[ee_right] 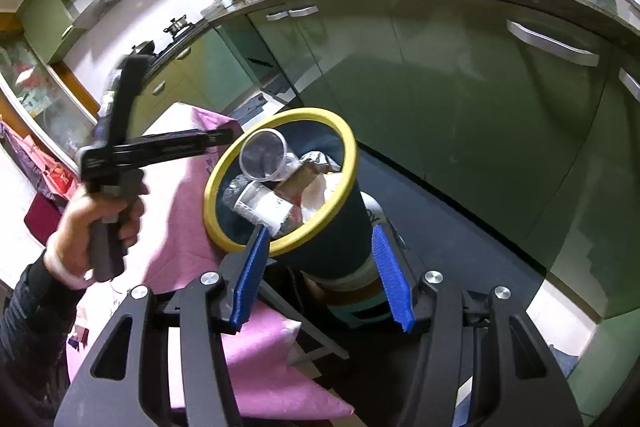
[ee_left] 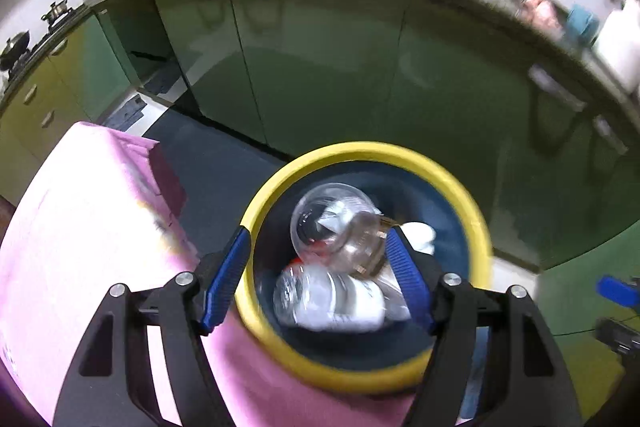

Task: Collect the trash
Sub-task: 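Carry the clear cup over the bin and open the left gripper, then grasp the red-and-white milk carton with the right gripper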

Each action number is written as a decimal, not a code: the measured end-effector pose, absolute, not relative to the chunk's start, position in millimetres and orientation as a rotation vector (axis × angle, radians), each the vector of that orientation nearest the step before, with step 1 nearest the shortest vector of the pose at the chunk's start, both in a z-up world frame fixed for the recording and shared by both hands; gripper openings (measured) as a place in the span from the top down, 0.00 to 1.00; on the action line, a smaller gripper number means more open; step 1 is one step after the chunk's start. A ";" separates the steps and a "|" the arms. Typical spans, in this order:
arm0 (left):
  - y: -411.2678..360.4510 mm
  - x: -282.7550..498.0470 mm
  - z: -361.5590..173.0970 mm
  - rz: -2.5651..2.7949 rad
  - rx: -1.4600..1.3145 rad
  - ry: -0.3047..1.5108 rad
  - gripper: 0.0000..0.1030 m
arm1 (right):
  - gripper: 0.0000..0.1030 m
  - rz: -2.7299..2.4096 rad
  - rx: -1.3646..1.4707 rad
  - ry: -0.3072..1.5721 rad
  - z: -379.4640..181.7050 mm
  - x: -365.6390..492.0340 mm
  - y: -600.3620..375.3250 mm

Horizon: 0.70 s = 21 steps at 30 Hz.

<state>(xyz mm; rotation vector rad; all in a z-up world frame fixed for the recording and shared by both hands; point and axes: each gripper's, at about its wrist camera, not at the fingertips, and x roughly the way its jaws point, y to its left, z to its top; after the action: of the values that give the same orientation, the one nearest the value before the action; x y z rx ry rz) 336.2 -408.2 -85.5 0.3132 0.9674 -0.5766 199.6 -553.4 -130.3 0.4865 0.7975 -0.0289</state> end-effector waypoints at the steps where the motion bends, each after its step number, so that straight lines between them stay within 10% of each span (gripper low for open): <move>1: -396.6 326.1 -72.3 -0.592 0.282 0.956 0.33 | 0.48 -0.021 0.483 0.797 -129.3 200.6 -550.2; 21: -84.1 117.9 -0.9 -0.213 -0.033 0.741 0.07 | 0.40 0.292 0.154 0.918 -105.9 256.6 -382.3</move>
<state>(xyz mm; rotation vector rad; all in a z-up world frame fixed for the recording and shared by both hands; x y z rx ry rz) 117.9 -84.1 -0.9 -0.0331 0.7406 -0.2129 256.6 -382.3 -105.9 0.1539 0.9181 0.2918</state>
